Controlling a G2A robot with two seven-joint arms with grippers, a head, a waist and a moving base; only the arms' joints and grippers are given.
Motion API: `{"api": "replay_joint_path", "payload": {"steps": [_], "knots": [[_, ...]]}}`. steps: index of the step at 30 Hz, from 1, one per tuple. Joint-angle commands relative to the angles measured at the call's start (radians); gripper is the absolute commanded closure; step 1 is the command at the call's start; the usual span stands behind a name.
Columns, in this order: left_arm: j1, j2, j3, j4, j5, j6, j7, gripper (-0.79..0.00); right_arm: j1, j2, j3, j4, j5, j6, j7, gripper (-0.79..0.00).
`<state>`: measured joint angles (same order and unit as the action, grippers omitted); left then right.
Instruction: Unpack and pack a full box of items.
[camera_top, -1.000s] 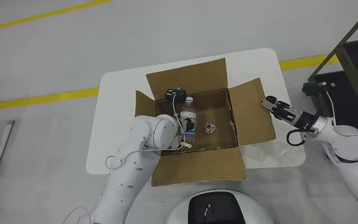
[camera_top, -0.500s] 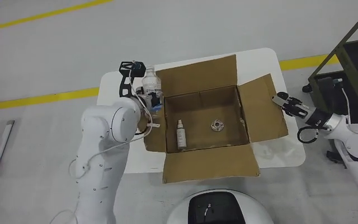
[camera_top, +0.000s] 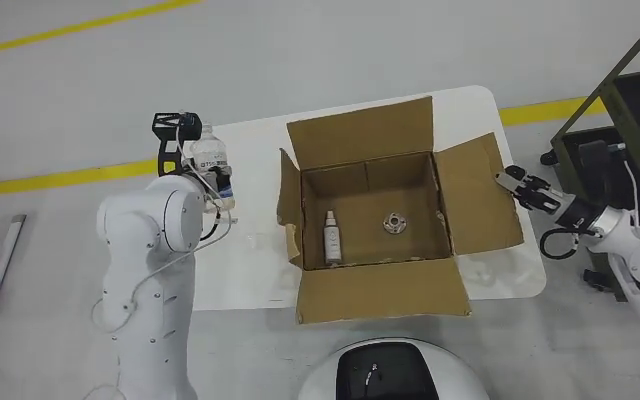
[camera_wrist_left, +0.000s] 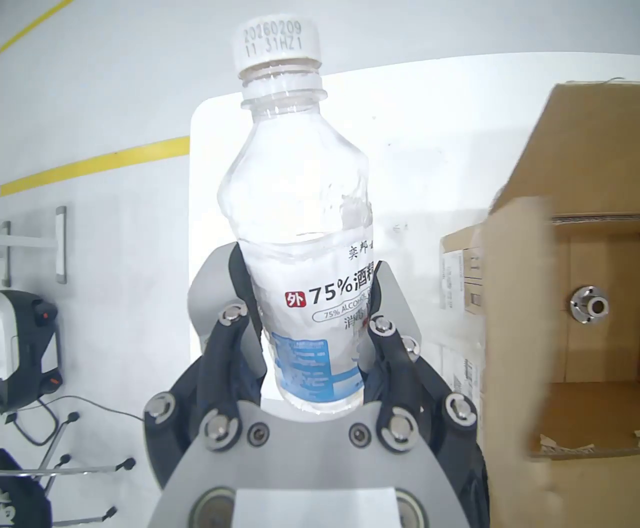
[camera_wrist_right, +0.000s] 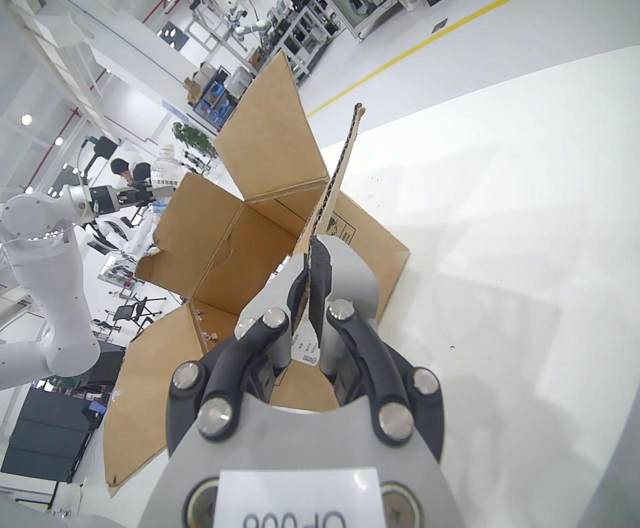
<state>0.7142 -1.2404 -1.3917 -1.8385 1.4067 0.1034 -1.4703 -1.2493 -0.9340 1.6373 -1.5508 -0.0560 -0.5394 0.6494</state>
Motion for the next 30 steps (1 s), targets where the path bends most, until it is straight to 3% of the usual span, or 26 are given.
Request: {"api": "replay_joint_path", "payload": {"steps": [1, 2, 11, 19, 20, 21, 22, 23, 30], "knots": [[0.01, 0.002, -0.007, 0.005, 0.01, -0.007, -0.01, 0.0, -0.002, 0.0, -0.001, -0.003, 0.001, -0.001, -0.002, -0.65], [0.018, 0.003, -0.009, 0.01, 0.019, -0.012, -0.016, 0.0, -0.003, 0.0, -0.001, -0.005, 0.001, -0.002, -0.003, -0.785], [0.129, 0.005, 0.014, 0.052, 0.043, -0.022, -0.051, 0.0, -0.017, 0.005, 0.043, -0.06, -0.036, -0.023, -0.045, -0.785], [0.129, 0.005, 0.014, 0.052, 0.043, -0.022, -0.051, 0.0, -0.012, 0.016, 0.132, -0.211, -0.133, -0.078, -0.083, -0.785], [0.129, 0.005, 0.014, 0.052, 0.043, -0.022, -0.051, 0.0, -0.003, 0.017, 0.139, -0.243, -0.146, -0.088, -0.083, -0.714], [0.129, 0.005, 0.014, 0.052, 0.043, -0.022, -0.051, 0.0, 0.002, 0.019, 0.141, -0.264, -0.157, -0.093, -0.077, -0.342], [0.129, 0.005, 0.014, 0.052, 0.043, -0.022, -0.051, 0.0, 0.012, 0.02, 0.139, -0.288, -0.168, -0.094, -0.067, -0.222], [0.129, 0.005, 0.014, 0.052, 0.043, -0.022, -0.051, 0.0, 0.024, 0.022, 0.133, -0.311, -0.179, -0.09, -0.057, 0.0], [0.167, 0.002, 0.04, 0.048, 0.01, -0.056, -0.011, 0.0, 0.126, 0.022, -0.023, -0.373, -0.227, -0.066, 0.027, 0.0]]}}
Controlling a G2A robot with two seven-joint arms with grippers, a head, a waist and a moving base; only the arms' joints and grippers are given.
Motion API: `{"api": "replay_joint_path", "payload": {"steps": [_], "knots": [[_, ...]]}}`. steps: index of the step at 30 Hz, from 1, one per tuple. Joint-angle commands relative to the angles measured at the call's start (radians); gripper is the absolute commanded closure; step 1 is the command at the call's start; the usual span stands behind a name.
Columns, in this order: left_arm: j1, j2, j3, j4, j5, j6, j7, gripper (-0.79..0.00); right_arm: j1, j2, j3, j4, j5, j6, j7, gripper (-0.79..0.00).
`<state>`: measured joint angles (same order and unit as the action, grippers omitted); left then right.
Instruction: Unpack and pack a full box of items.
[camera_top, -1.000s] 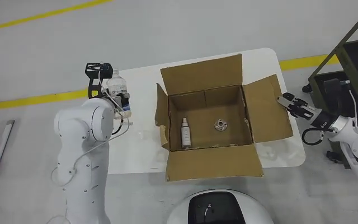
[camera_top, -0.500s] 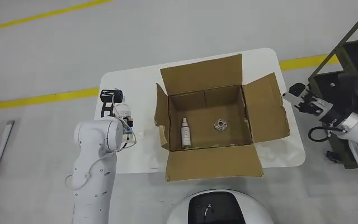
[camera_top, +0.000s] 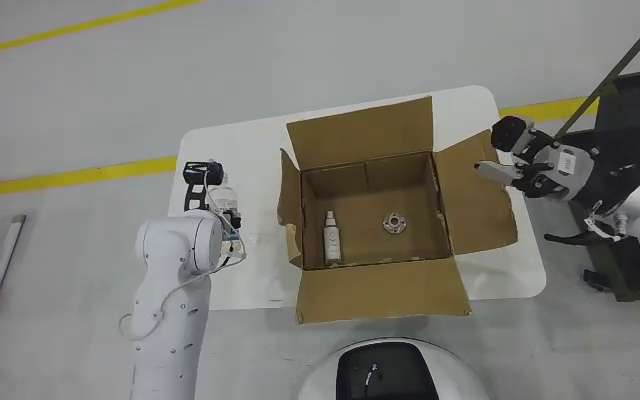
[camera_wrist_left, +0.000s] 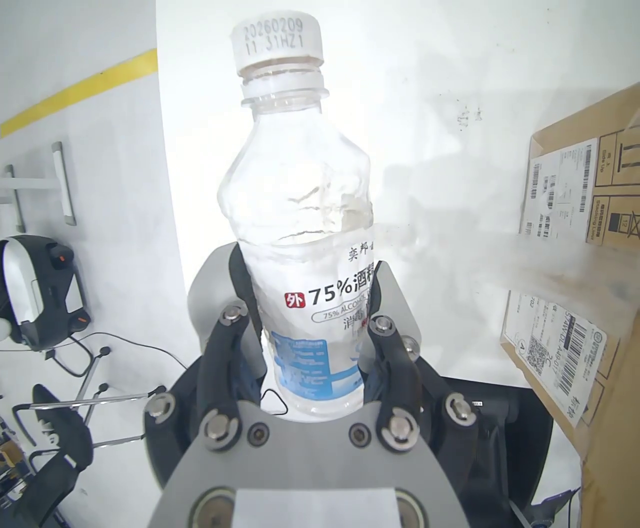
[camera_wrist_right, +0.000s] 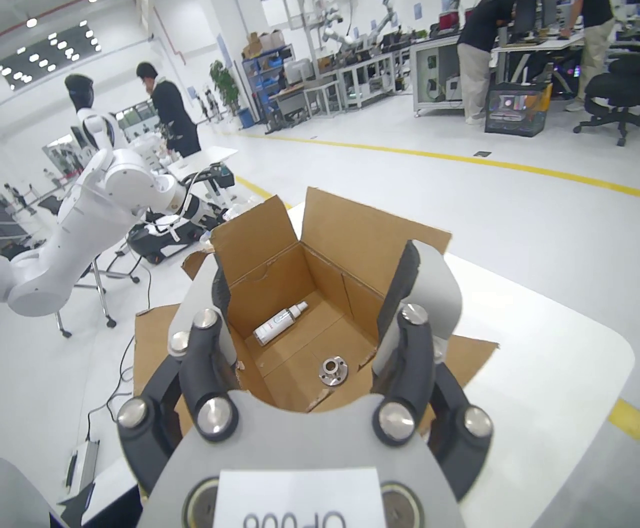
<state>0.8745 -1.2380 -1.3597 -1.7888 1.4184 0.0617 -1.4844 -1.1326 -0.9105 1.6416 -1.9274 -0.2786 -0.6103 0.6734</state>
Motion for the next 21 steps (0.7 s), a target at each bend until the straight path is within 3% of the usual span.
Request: {"api": "replay_joint_path", "payload": {"steps": [1, 9, 21], "knots": [[0.013, 0.0, 0.014, 0.002, 0.0, -0.022, 0.0, 0.0, 0.023, -0.003, -0.056, 0.009, -0.005, 0.009, 0.002, 0.0], [0.065, 0.005, 0.025, 0.085, 0.055, -0.075, 0.009, 0.0, 0.073, -0.015, -0.218, 0.099, -0.048, 0.016, 0.009, 0.0], [0.119, 0.009, 0.021, 0.183, 0.168, -0.073, 0.1, 0.0, 0.039, -0.011, -0.201, 0.126, -0.039, 0.005, -0.011, 0.0]]}}
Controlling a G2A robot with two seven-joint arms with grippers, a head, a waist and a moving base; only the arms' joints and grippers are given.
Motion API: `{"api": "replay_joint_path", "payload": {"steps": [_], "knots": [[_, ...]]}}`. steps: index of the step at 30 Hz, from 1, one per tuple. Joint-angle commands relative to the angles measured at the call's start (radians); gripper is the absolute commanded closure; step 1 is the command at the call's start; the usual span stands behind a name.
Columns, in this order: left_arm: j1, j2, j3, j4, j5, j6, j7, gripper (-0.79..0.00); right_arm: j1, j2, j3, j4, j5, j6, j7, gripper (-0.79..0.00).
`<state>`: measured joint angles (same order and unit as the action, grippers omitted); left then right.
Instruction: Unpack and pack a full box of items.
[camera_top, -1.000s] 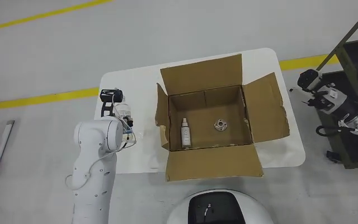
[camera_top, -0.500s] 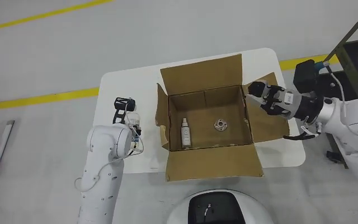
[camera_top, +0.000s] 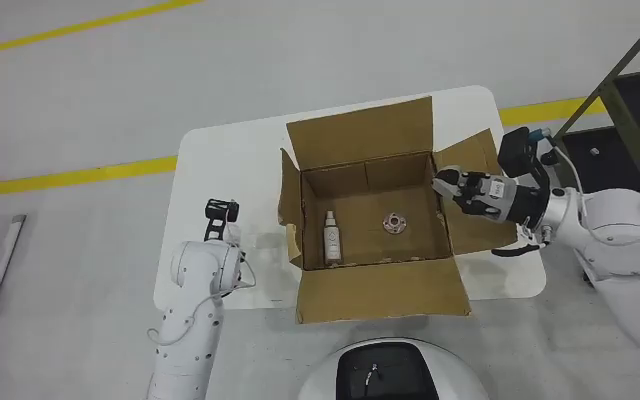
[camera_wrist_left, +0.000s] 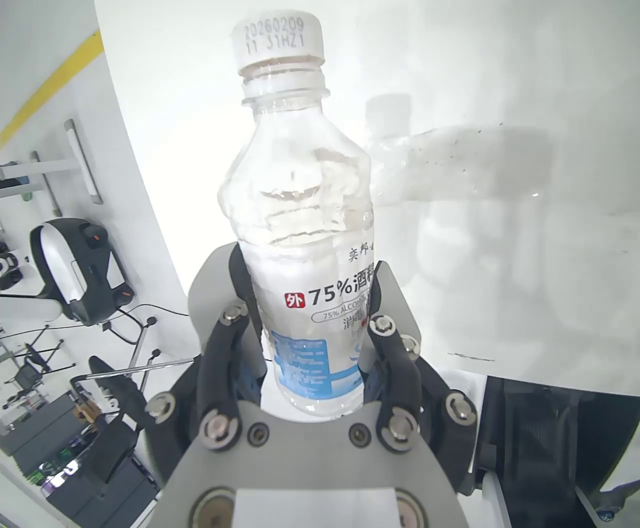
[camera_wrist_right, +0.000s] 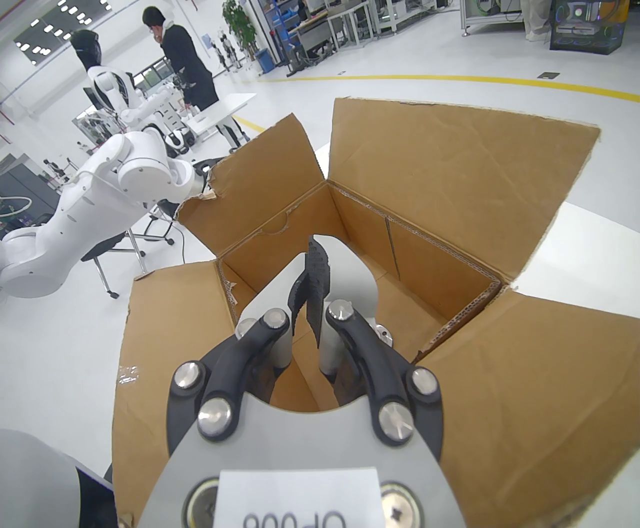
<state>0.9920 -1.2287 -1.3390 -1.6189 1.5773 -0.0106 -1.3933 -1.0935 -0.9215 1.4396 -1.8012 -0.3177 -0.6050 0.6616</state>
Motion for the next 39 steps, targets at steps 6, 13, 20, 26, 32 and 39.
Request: {"api": "replay_joint_path", "payload": {"steps": [6, 13, 20, 26, 32, 39], "knots": [[0.011, -0.003, 0.002, 0.072, 0.048, 0.032, 0.043, 0.0, -0.002, 0.003, 0.004, 0.005, 0.005, -0.004, 0.004, 0.0], [-0.004, -0.009, 0.002, 0.106, 0.026, 0.031, 0.023, -0.763, 0.004, 0.004, 0.0, 0.014, 0.007, -0.003, 0.007, 0.0], [-0.016, -0.013, 0.003, 0.118, 0.024, 0.017, 0.01, -0.785, 0.014, 0.004, -0.013, 0.018, 0.004, 0.002, 0.008, 0.0], [-0.017, -0.016, 0.003, 0.12, 0.019, 0.016, 0.012, -0.785, 0.013, 0.005, -0.018, 0.023, 0.004, 0.004, 0.009, 0.0], [-0.051, -0.017, -0.03, 0.006, -0.011, 0.013, -0.013, -0.785, 0.008, 0.007, -0.014, 0.027, 0.005, 0.007, 0.007, 0.0], [-0.17, -0.021, -0.092, -0.186, -0.165, 0.022, -0.063, -0.785, 0.0, 0.008, -0.015, 0.044, -0.023, -0.019, -0.019, 0.0]]}}
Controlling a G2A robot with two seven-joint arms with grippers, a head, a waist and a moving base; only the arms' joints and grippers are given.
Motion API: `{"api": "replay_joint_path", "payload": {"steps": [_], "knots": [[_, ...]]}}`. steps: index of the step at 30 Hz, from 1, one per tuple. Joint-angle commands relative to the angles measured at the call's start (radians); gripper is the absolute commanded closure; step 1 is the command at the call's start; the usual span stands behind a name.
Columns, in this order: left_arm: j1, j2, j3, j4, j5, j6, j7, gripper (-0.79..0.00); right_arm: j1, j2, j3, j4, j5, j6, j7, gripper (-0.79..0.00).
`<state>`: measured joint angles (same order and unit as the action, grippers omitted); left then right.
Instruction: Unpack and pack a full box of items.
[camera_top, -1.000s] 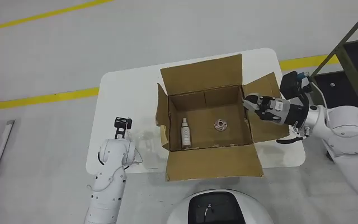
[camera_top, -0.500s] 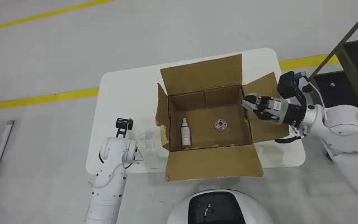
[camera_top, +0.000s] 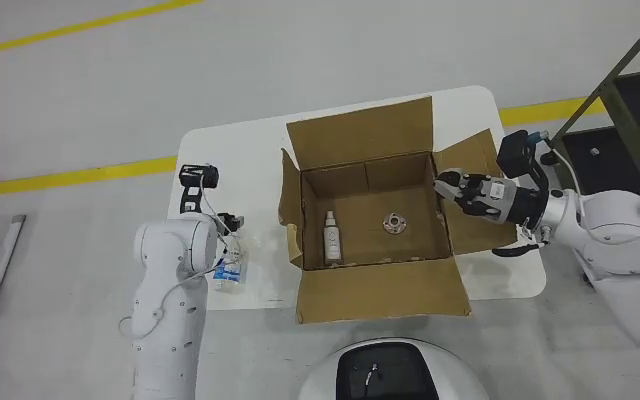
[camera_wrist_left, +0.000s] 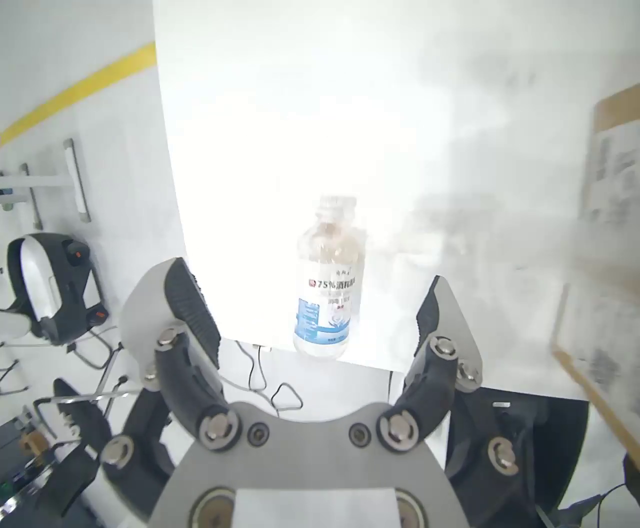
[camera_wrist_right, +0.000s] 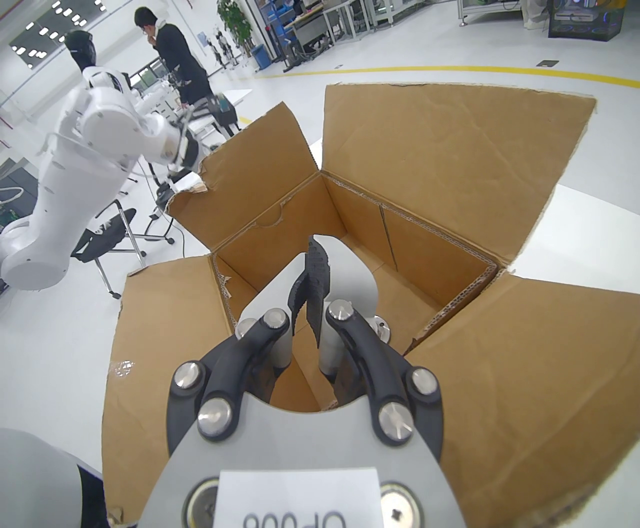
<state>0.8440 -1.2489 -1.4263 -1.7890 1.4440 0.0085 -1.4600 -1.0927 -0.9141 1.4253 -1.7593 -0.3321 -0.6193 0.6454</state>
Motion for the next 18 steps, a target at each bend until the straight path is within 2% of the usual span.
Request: {"api": "replay_joint_path", "payload": {"steps": [1, 5, 9, 12, 18], "knots": [[-0.045, -0.002, -0.007, -0.029, -0.057, 0.001, 0.006, -0.785, -0.002, 0.0, -0.001, 0.005, -0.015, -0.007, -0.008, 0.0], [-0.136, -0.01, -0.001, -0.062, -0.219, -0.008, 0.003, -0.785, -0.005, 0.0, -0.007, 0.013, -0.029, -0.012, -0.013, 0.0], [-0.196, -0.017, 0.019, -0.097, -0.387, -0.031, 0.006, -0.785, -0.007, 0.001, -0.008, 0.013, -0.033, -0.01, -0.011, 0.0], [-0.209, -0.017, 0.039, -0.12, -0.483, -0.08, -0.008, -0.785, -0.014, 0.002, -0.006, 0.013, -0.035, -0.006, -0.012, 0.0], [-0.172, -0.005, 0.099, -0.155, -0.486, -0.203, -0.043, -0.785, -0.028, 0.005, 0.004, 0.008, -0.037, -0.002, -0.014, 0.0]]}}
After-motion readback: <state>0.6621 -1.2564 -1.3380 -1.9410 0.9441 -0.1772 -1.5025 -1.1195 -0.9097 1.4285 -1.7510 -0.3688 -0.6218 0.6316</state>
